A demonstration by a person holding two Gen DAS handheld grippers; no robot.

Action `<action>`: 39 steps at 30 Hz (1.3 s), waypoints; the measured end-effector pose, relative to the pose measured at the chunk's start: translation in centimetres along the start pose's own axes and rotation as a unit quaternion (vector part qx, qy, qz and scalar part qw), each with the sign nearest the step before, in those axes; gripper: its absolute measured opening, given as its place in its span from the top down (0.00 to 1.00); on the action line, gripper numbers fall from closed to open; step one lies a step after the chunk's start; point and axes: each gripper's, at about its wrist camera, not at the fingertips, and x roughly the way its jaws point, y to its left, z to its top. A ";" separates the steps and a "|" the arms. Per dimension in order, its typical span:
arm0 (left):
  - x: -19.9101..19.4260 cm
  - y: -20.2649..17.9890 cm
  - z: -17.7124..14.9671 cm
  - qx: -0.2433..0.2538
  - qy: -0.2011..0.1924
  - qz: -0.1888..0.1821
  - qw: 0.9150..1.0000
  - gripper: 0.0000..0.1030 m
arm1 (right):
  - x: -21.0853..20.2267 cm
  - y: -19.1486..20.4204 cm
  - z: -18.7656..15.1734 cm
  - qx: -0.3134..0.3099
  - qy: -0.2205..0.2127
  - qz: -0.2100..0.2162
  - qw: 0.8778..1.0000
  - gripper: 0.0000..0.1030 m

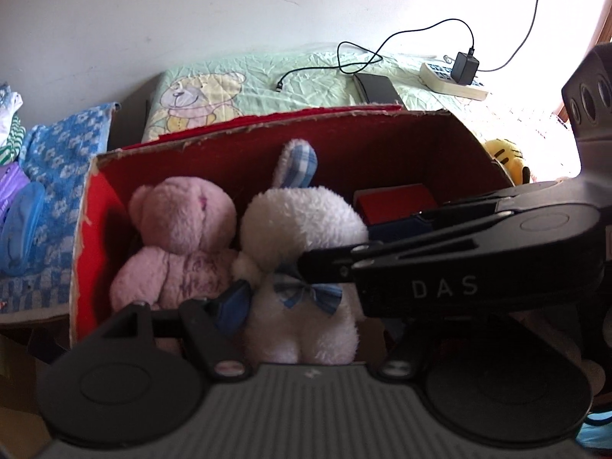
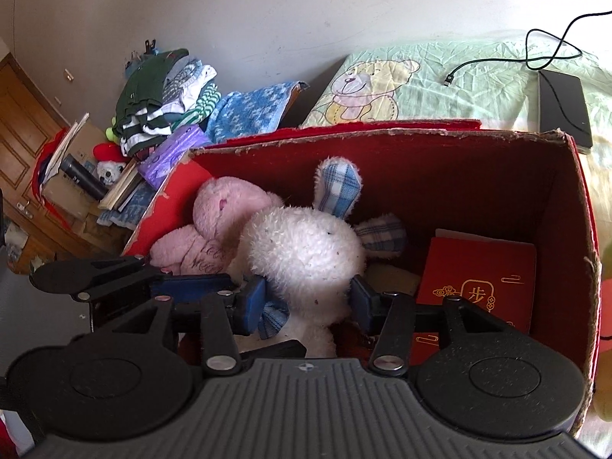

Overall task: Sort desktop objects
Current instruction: 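Lower the white bunny beside the pink bear and open both grippers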

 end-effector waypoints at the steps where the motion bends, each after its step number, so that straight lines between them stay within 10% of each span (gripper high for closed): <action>1: -0.1 0.0 -0.1 -0.001 -0.002 -0.001 1.000 0.30 | 0.0 0.0 0.1 0.002 0.006 0.003 1.000 0.48; 22: -1.5 -0.8 -0.3 0.001 -0.027 -0.007 1.000 0.31 | -0.9 -2.9 0.3 0.134 0.018 0.044 0.990 0.54; 39: 0.5 -0.4 -1.2 -0.002 0.004 0.015 1.000 0.31 | 0.4 -1.5 0.5 0.098 0.026 0.044 0.994 0.49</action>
